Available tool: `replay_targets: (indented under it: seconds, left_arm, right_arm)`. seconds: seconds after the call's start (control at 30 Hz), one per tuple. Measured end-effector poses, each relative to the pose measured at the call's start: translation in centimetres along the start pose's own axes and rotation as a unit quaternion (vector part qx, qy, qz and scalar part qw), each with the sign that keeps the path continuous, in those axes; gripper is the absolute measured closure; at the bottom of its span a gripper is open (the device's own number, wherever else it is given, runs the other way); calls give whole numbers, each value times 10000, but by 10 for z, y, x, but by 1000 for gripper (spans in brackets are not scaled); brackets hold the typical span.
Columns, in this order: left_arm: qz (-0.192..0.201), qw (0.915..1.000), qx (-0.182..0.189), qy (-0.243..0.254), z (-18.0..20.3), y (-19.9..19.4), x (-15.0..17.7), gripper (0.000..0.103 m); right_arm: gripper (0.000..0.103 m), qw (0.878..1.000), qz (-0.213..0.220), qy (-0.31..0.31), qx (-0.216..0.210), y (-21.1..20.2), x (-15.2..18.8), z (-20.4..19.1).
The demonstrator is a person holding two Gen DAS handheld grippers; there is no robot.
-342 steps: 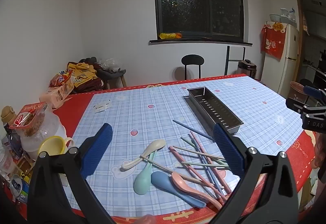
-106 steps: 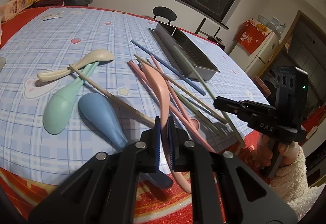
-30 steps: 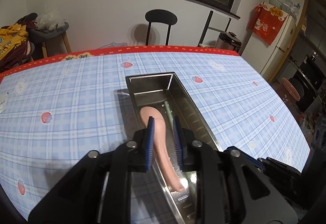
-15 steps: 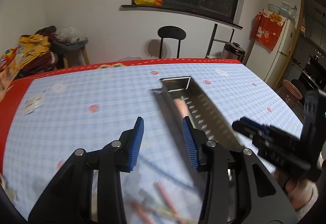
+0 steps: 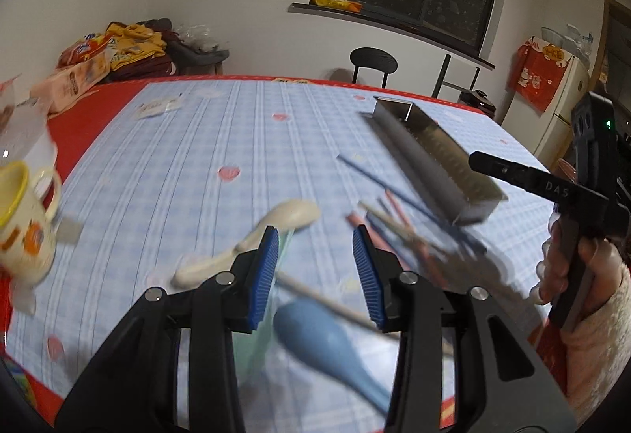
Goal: Organize utensils
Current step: 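Move both tools back over the remaining utensils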
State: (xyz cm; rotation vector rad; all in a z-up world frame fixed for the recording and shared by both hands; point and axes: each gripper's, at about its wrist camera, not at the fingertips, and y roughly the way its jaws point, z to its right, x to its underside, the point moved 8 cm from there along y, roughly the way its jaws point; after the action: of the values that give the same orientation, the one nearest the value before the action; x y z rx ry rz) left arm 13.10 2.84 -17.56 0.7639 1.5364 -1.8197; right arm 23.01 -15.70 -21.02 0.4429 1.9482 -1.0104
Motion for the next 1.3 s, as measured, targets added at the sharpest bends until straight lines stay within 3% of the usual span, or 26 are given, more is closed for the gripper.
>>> replay_targets:
  seconds: [0.2, 0.5, 0.57, 1.3]
  left_arm:
    - [-44, 9999, 95, -34, -1, -4, 18, 61]
    - [7, 9999, 129, 9, 1, 1, 26, 61]
    - [-7, 9999, 170, -16, 1, 2, 26, 61]
    - [-153, 9990, 377, -197, -2, 6, 30, 61]
  right_arm:
    - [72, 9990, -305, -307, -87, 2, 27, -22]
    - [77, 9945, -856, -601, 32, 11, 55, -22]
    - [83, 9930, -1014, -611, -26, 15, 61, -24]
    - [91, 9886, -1410, -512, -102, 30, 72, -24]
